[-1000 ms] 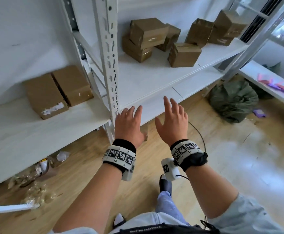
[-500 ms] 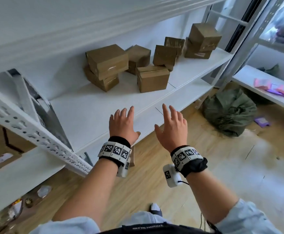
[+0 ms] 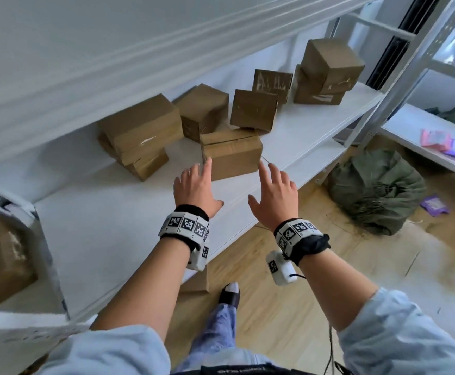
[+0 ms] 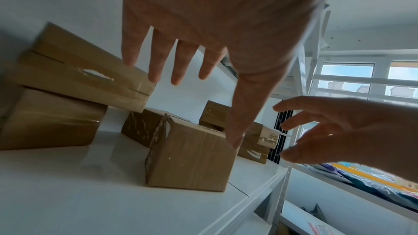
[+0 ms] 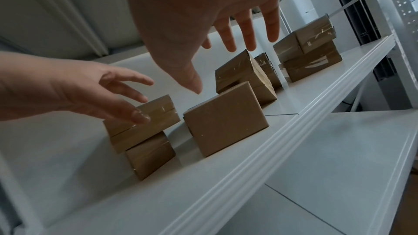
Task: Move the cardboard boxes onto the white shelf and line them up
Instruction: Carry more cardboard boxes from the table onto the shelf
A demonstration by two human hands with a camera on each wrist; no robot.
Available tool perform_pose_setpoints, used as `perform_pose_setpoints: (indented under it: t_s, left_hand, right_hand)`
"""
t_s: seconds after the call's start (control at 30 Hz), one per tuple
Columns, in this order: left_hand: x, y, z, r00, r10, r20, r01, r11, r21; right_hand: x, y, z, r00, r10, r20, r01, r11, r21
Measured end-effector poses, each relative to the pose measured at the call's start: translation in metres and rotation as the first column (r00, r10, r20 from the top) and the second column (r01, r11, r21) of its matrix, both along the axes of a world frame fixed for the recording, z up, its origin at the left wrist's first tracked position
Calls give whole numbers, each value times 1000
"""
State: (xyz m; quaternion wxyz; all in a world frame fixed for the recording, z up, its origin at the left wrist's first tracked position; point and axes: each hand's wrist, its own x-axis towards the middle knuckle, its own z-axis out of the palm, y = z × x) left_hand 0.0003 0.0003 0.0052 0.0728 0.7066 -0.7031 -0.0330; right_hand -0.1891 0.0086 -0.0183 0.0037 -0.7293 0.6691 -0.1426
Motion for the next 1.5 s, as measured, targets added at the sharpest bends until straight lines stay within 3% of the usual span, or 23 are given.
perform_pose_setpoints:
  t_s: [0.37,0.5,0.67,1.0,1.5]
  left_hand:
    - [-9,-143,-27,998,64,-25,-57,975,216]
    - [-15,-165,-32,996,76,-52,-58,957,285]
    - [-19,-169,-31,989,110,-95,-78,954,288]
    - [-20,-88,-9,983,132,-126,-107,976,192]
    - [10,129,34,952,272,-141,-248,955,164]
  right_hand:
    - [11,-158,-24,999,-32,41,23,978,206]
    - [14,-179,-33,979,-21,202,-37,960,276]
    - [12,-178,-37,959,-40,281,-42,959,279]
    - [6,-106,-10,949,9,314,-64,984,165]
    - [38,88,32,928,174,329,-218,971,101]
